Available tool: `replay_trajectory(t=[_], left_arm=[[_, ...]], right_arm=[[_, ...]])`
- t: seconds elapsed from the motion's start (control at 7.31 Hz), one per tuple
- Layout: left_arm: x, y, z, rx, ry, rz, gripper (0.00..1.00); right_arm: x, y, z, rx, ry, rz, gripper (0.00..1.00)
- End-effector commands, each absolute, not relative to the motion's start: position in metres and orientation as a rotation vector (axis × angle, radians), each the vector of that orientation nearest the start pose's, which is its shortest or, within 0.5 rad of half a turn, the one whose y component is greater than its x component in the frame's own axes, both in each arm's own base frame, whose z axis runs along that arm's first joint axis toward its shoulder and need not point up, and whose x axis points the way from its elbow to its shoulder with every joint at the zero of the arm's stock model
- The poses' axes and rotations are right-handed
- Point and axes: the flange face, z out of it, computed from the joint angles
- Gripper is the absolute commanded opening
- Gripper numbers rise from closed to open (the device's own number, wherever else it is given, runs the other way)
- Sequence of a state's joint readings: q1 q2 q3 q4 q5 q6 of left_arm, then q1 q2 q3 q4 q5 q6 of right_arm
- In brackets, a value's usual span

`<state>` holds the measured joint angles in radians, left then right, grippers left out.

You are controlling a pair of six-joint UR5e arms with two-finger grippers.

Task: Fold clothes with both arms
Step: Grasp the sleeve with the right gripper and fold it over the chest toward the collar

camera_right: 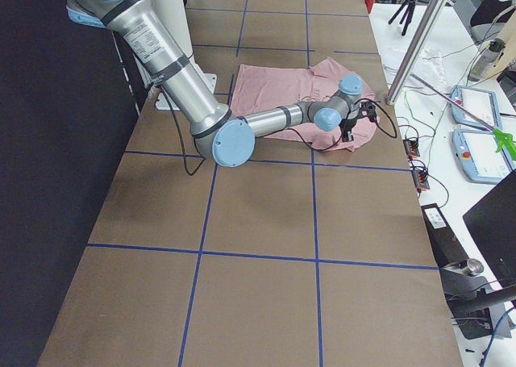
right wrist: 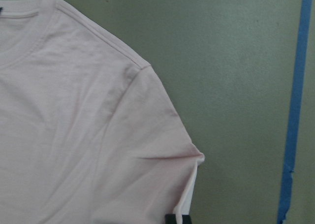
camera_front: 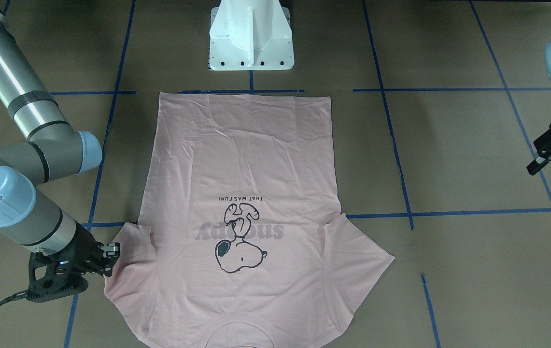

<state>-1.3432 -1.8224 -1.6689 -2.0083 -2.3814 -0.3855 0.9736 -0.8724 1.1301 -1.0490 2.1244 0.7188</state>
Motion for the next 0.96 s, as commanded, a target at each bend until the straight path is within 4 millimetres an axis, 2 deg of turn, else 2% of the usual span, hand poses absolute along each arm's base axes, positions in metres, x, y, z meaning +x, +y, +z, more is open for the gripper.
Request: replay_trajectory(t=[0.0,0.14,0.41,0.55,0.68,0.82], left_arm=[[0.074,-0.591,0.418,0.475,0.952,0.176,1.0],[0.073,-0.592,0.418,0.476,0.951,0.174,1.0],[0.07,-0.592,0.418,0.48,0.95,0.171,1.0],[0.07,-0.592,0.416,0.482,0.951,0.171,1.0],[0.071,-0.593,0.414,0.485,0.952,0.172,1.0],[0.071,-0.594,0.412,0.488,0.952,0.173,1.0]], right_arm=[[-0.402,-0.68,0.334,0.312,-0.922,-0.157,0.0],[-0.424,-0.678,0.313,0.318,-0.932,-0.182,0.0],[-0.468,-0.701,0.268,0.348,-0.89,-0.157,0.0],[-0.49,-0.714,0.254,0.342,-0.856,-0.128,0.0],[-0.5,-0.715,0.256,0.353,-0.832,-0.123,0.0],[-0.504,-0.714,0.26,0.356,-0.82,-0.119,0.25]])
